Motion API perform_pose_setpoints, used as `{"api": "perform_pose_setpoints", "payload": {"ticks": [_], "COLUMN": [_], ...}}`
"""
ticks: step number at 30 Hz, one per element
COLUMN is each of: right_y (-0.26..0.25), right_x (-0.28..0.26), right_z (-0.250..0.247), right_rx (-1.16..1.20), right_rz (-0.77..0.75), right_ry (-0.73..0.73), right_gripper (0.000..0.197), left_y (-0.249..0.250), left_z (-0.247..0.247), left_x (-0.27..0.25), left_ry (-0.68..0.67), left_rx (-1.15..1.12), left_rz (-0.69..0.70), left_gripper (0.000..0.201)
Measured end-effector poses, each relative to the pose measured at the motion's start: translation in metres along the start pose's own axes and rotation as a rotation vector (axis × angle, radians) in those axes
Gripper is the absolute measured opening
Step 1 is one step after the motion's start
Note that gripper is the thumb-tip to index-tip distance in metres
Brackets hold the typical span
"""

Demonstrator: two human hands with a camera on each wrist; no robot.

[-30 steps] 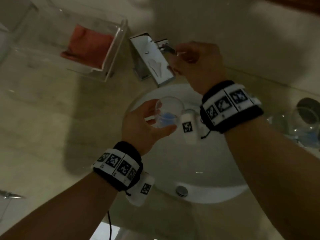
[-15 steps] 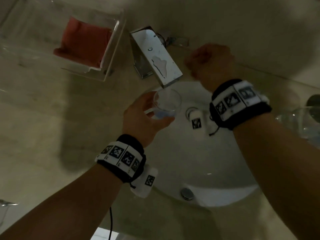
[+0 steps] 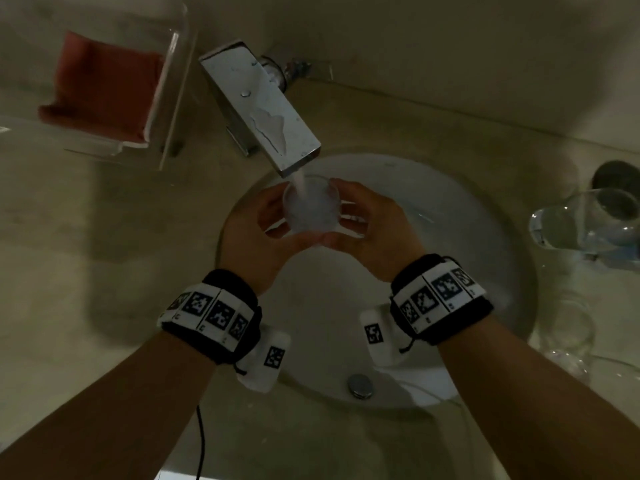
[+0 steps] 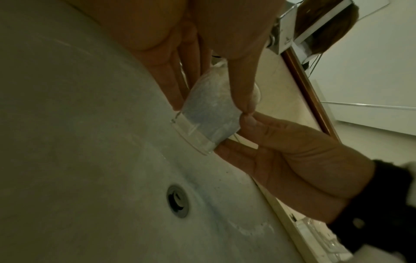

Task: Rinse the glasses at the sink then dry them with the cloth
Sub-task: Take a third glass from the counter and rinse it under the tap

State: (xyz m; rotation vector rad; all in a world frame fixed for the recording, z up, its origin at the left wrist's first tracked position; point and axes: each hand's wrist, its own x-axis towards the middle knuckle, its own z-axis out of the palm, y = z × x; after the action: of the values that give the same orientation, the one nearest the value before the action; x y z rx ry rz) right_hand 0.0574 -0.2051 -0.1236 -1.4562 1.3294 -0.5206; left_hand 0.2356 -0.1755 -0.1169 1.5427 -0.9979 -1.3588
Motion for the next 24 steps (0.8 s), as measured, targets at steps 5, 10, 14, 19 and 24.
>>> {"api": "perform_pose_setpoints", "payload": {"ticks": [5, 10, 14, 19, 24], "right_y": [0.006, 0.005, -0.002, -0.005, -0.004], "right_x": [0.002, 0.003, 0.005, 0.002, 0.006], "right_z": [-0.001, -0.002, -0.002, 0.001, 0.0], "right_rx": [0.031, 0.013, -0.125, -0.156, -0.15], "right_rz": [-0.005, 0.011, 0.221, 0.399, 0.381], "right_ry": [0.007, 0.013, -0.026, -0.092, -0.056], "right_gripper": [0.072, 0.066, 0.056, 0.068, 0.065], "left_y": [-0.001, -0.002, -0.005, -0.012, -0.013], "left_z": [0.0, -0.002, -0.001, 0.005, 0.007], "left_x": [0.003, 0.003, 0.004, 0.009, 0.011], "left_ry": [-0.008, -0.016, -0.019, 0.064, 0.073], "left_rx": [0.013, 0.036, 0.048, 0.084, 0.007], "left_rz": [-0.018, -0.038, -0.261, -0.509, -0.489], "left_gripper": [0.057, 0.046, 0.035, 0.063, 0.044]}}
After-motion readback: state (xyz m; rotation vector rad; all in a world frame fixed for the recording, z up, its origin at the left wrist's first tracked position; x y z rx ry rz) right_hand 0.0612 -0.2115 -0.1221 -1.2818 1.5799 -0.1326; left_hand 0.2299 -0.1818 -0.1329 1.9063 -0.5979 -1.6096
